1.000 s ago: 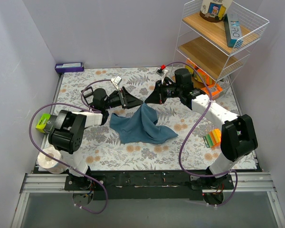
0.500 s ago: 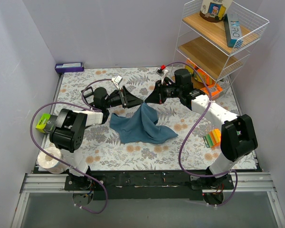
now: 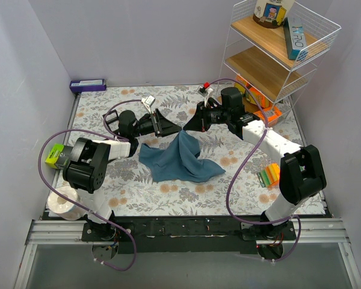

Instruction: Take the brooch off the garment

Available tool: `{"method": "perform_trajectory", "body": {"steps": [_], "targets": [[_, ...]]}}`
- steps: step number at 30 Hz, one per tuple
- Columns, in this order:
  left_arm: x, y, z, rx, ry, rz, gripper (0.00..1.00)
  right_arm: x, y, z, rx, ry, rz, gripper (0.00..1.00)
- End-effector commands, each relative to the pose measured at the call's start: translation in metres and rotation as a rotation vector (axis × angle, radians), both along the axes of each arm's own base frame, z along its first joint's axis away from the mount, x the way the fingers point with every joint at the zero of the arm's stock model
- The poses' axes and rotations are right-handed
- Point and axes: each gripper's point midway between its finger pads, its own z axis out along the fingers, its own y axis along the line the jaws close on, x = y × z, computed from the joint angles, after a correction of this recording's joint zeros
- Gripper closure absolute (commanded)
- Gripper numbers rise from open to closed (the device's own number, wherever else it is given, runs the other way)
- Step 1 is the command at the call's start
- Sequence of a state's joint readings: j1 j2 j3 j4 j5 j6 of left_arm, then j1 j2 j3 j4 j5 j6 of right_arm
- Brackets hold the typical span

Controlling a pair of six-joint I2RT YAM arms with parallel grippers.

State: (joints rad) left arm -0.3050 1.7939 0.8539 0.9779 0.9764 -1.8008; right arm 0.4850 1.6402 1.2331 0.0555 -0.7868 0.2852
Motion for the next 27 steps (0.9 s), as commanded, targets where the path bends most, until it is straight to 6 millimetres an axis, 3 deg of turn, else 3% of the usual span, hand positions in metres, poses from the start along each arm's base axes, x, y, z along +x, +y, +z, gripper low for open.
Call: {"method": "perform_trajectory", "body": {"steps": [1,9,20,27], "targets": [[0.01,-0.004,0.008,0.002,-0.045,0.016,0.59,-0.007,0.011,0.025,0.065,-0.082,0.057,0.99],[0.023,-0.008,0.0,0.017,0.01,0.054,0.64,-0.021,0.019,0.023,0.079,-0.079,0.116,0.99],[0.052,-0.014,-0.019,0.084,0.116,0.135,0.92,-0.029,0.024,0.026,0.106,-0.074,0.157,0.99],[0.064,-0.016,-0.021,0.097,0.126,0.165,0.88,-0.031,0.024,0.027,0.108,-0.085,0.165,0.99]]}}
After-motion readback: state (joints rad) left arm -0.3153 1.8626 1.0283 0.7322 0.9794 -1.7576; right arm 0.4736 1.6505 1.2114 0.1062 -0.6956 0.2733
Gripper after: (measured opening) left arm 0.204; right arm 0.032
